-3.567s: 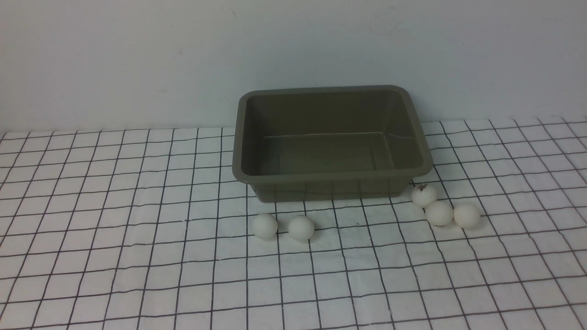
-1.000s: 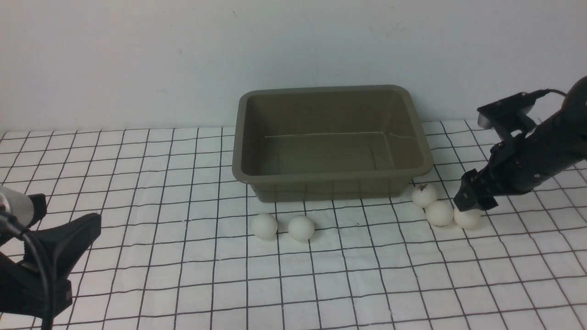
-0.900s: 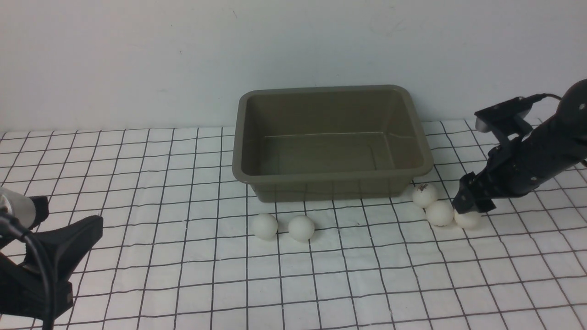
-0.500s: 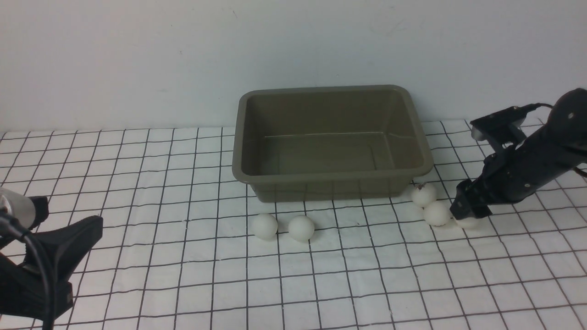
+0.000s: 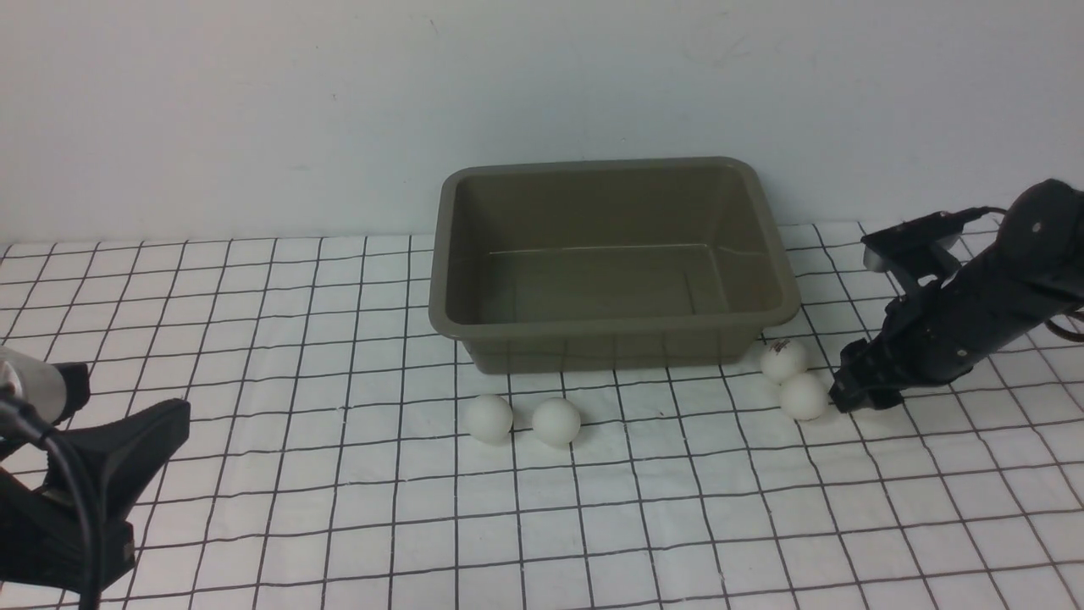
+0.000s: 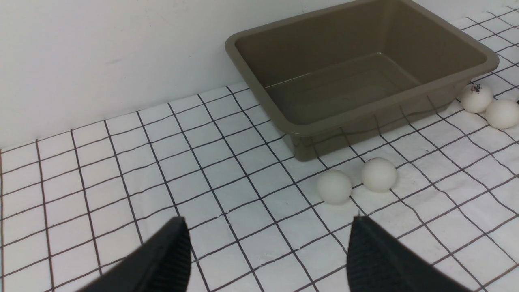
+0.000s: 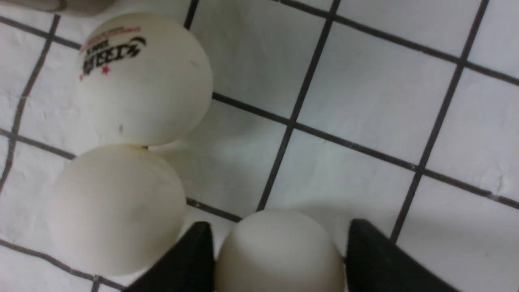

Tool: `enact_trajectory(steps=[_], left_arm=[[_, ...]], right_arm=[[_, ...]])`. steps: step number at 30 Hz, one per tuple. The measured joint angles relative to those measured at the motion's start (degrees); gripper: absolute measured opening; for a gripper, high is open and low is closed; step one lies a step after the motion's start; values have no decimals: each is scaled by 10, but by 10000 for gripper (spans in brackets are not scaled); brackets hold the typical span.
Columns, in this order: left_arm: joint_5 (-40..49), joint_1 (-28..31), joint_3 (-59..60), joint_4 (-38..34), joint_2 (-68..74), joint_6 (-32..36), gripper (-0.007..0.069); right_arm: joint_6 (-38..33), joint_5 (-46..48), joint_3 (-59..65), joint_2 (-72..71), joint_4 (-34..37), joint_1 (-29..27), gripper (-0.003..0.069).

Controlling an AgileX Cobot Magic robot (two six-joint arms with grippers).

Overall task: Put the table tennis balls into the box on the white checkered tablecloth.
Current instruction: 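Reach for and grasp a ping pong ball on the table, then release the ping pong ball into the bin and lift the gripper away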

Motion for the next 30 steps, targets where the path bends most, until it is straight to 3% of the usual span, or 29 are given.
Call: enact_trajectory(steps=[1,10,21,30], left_arm=[[0,0,0,0,0,0,468],[0,0,0,0,0,0,468],[0,0,0,0,0,0,468],[7,0,0,0,0,0,468]], right_arm=[[0,-1,-1,0,0,0,355],[-6,4,-22,-49,25,1,360],[-140,78,-176,-48,234,56,360],[-179,78,-186,2,243,68,372]])
